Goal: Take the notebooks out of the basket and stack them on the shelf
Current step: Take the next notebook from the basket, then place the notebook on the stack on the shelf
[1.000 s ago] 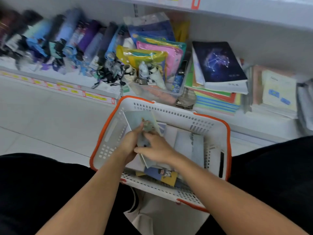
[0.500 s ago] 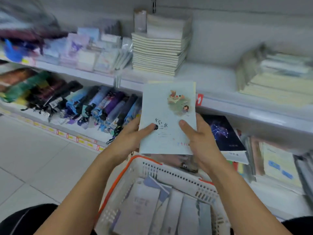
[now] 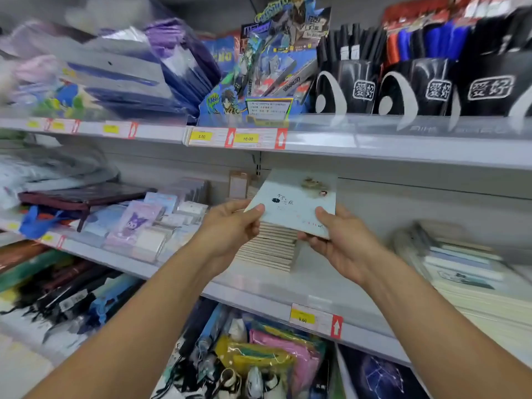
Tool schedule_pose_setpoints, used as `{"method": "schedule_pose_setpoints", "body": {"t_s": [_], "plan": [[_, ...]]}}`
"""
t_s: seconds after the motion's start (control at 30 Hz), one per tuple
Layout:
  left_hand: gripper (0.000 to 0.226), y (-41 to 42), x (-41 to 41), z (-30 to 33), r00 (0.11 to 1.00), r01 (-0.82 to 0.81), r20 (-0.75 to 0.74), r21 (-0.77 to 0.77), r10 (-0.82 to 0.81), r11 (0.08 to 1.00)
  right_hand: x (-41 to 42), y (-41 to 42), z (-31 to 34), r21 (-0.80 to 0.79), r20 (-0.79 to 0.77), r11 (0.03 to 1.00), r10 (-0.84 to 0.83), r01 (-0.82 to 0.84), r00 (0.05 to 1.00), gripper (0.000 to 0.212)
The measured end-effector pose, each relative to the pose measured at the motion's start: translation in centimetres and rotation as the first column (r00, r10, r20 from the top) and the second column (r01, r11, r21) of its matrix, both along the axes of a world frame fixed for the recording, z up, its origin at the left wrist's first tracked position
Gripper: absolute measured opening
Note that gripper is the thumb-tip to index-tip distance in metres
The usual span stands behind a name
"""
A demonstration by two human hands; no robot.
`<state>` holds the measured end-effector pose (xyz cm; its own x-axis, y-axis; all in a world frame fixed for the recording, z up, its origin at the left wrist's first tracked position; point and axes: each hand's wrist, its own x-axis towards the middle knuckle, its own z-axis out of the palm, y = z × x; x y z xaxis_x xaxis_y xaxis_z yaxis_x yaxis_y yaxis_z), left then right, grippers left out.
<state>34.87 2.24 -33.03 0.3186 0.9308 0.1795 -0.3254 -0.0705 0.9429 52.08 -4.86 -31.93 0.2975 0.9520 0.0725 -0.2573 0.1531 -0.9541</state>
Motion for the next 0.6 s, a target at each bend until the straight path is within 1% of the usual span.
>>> {"method": "schedule_pose_setpoints", "body": {"t_s": [0.07, 0.1, 0.17, 0.23, 0.3, 0.33, 0.37, 0.43, 0.47, 0.5, 0.53, 0.57, 0.6], "plan": [[0.032, 3.1, 0.9, 1.2, 0.996, -0.038, 0.077, -0.023, 0.039, 0.999, 0.6, 3.2, 1.7, -0.035, -0.031, 0.999, -0.015, 0.014, 0.999, 0.015], [0.032, 4.7, 1.4, 1.6, 0.993, -0.065, 0.095, -0.033, 0.068, 0.997, 0.8, 4.7, 2.4, -0.058, -0.03, 0.998, -0.015, 0.013, 0.999, 0.014], [0.027, 7.7, 2.6, 2.1, 0.986, -0.142, 0.087, -0.045, 0.146, 0.989, 1.3, 7.6, 3.2, -0.067, -0.001, 0.998, -0.016, 0.015, 1.0, 0.012], [0.022, 10.8, 4.2, 2.1, 0.975, -0.214, 0.051, -0.022, 0.215, 0.977, 2.0, 10.3, 3.5, -0.032, 0.025, 0.998, -0.045, 0.045, 0.999, 0.016], [0.015, 13.1, 5.5, 2.0, 0.967, -0.254, 0.009, -0.004, 0.254, 0.967, 2.8, 12.0, 3.3, -0.009, 0.045, 0.999, -0.041, 0.041, 0.998, 0.015], [0.014, 14.3, 6.0, 1.7, 0.964, -0.266, -0.007, -0.005, 0.266, 0.964, 3.2, 12.8, 3.0, -0.008, 0.082, 1.0, -0.028, 0.029, 0.996, 0.015], [0.015, 15.2, 6.5, 1.5, 0.964, -0.265, -0.014, 0.005, 0.266, 0.964, 3.7, 13.6, 2.6, -0.017, 0.154, 0.999, -0.032, 0.035, 0.988, 0.017], [0.025, 16.7, 6.9, 1.2, 0.963, -0.256, -0.066, 0.074, 0.261, 0.964, 4.8, 15.2, 2.1, -0.05, 0.355, 0.994, -0.077, 0.101, 0.932, 0.02], [0.028, 17.2, 7.0, 1.1, 0.963, -0.244, -0.093, 0.1, 0.253, 0.965, 5.2, 15.9, 1.9, -0.061, 0.431, 0.988, -0.102, 0.141, 0.896, 0.021], [0.021, 17.9, 7.0, 1.1, 0.961, -0.237, -0.116, 0.13, 0.252, 0.963, 5.5, 16.4, 1.8, -0.067, 0.48, 0.983, -0.118, 0.17, 0.869, 0.021], [0.007, 17.9, 6.8, 1.2, 0.964, -0.219, -0.119, 0.146, 0.237, 0.965, 5.8, 16.9, 1.7, -0.069, 0.511, 0.98, -0.125, 0.186, 0.85, 0.022], [0.01, 18.4, 6.6, 1.3, 0.95, -0.264, -0.115, 0.204, 0.291, 0.943, 6.0, 17.3, 1.6, -0.067, 0.534, 0.979, -0.129, 0.194, 0.836, 0.023], [0.021, 19.2, 6.7, 1.3, 0.937, -0.333, -0.049, 0.182, 0.346, 0.925, 6.1, 17.8, 1.4, -0.063, 0.554, 0.977, -0.136, 0.204, 0.821, 0.026]]}}
